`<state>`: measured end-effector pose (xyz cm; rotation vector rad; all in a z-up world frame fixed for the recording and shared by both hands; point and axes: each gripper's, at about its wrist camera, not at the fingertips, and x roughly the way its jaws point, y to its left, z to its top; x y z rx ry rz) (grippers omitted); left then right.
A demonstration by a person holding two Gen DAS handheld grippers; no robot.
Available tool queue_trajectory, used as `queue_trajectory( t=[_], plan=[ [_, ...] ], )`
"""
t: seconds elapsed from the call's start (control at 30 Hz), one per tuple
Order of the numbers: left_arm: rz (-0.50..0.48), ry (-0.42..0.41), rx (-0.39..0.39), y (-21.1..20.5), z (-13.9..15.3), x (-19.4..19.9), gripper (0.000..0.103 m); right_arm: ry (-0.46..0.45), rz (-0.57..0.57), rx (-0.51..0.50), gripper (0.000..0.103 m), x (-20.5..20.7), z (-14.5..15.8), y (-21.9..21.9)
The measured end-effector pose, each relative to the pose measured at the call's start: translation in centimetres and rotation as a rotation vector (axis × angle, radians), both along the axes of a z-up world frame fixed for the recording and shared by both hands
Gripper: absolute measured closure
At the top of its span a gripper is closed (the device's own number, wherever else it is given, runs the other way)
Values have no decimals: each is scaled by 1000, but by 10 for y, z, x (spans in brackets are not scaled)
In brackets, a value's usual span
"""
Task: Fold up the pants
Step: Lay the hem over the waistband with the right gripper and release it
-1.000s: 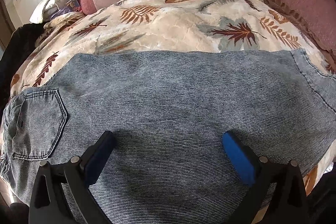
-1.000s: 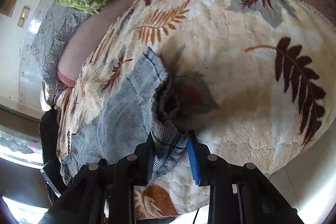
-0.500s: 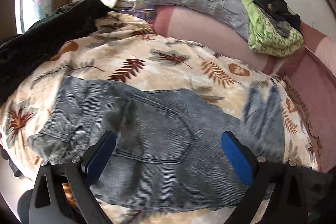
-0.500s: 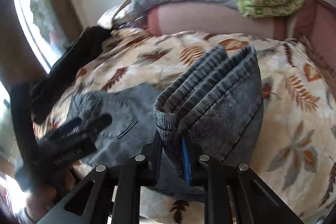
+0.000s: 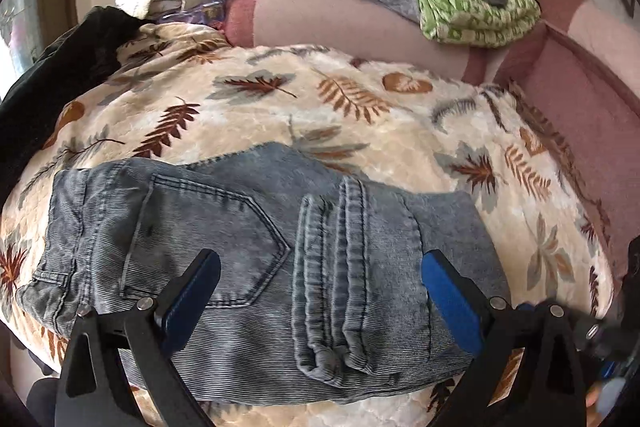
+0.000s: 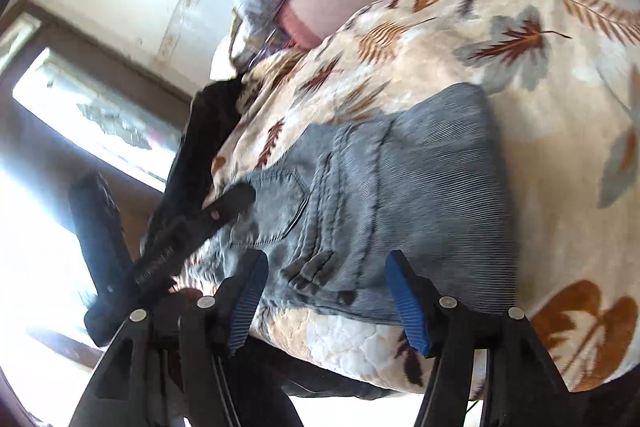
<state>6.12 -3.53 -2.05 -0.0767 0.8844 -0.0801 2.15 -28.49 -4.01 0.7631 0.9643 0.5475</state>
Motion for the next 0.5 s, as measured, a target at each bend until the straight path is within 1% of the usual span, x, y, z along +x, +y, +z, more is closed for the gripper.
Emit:
queue_trajectory(
  t=[0.03,0.07,0.1,0.13,0.17,0.2,0.23,0.27,0.33,0.4,0.43,0.5],
  plan=[
    [-9,41,45,-9,-12,4,2,22,-20,66,38,4,-6,-14],
    [-9,96,90,-15,-27,7,3,53,-13,146,38,9,-18,-21],
    [-13,148,113,-19,-42,9,3,106,16,235,38,19,-32,-24],
    [-22,206,139,-23,-58,10,2,173,30,296,38,26,-47,-26],
    [-26,195,154,-24,-66,8,1,249,38,286,38,30,-65,-24],
    [-28,155,158,-24,-65,3,1,307,58,237,39,36,-76,-19],
    [-31,153,160,-23,-65,2,1,307,70,226,43,39,-76,-17],
    [-30,153,152,-22,-65,2,1,300,83,212,43,42,-69,-16],
    [-32,153,153,-21,-65,1,1,222,96,170,42,53,-41,-15],
    [-33,139,156,-21,-65,-1,1,156,85,163,42,70,-15,-17],
    [-33,132,155,-21,-65,-3,1,140,77,168,42,81,-7,-17],
    [-33,125,154,-22,-65,-5,1,148,81,151,41,109,-8,-11]
  ],
)
